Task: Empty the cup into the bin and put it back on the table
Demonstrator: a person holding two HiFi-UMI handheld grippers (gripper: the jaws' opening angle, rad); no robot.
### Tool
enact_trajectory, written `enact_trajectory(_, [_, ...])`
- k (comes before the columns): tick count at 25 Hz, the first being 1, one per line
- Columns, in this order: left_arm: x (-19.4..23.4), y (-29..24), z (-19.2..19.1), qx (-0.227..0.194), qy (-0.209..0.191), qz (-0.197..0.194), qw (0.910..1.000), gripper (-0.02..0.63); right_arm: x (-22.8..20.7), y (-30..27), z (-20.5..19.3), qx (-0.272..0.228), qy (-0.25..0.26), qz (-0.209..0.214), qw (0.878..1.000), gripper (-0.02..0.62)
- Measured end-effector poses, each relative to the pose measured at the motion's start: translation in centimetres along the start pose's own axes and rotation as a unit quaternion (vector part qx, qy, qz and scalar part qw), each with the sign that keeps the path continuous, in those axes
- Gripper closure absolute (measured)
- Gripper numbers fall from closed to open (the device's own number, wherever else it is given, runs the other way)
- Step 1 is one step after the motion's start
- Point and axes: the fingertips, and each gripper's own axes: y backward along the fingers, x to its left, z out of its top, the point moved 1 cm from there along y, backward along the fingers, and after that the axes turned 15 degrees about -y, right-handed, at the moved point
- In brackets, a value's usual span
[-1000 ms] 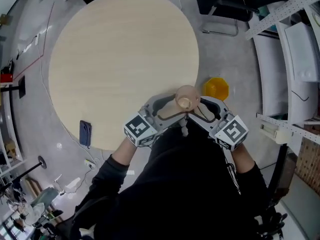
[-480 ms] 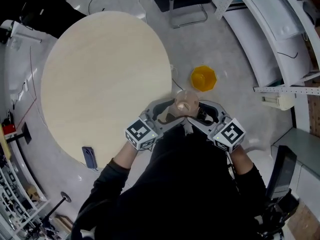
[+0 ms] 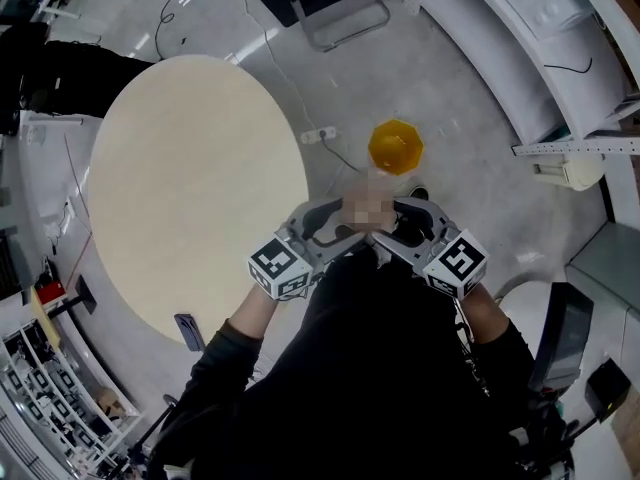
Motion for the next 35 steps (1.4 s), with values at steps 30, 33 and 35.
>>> enact_trajectory(30, [2.3, -23.1, -0.3, 0.104, 0.02, -0.09, 0.9903, 0.331, -19.1, 12.1, 1.1, -0.02, -0.07, -0.054, 0.996, 0.354])
enact_trajectory(33, [2.3, -24.2, -1.3, 0.112, 0.011, -0.105, 0.9882, 0.331, -20.1, 12.4, 0.1, -0.016, -0.075, -0.065, 0.995, 0.354])
enact_trajectory(35, [2.4, -24.1, -2.4, 0.113, 0.01, -0.111, 0.9874, 0.331, -20.3, 11.9, -0.7, -0.012, -0.07, -0.069, 0.995, 0.354])
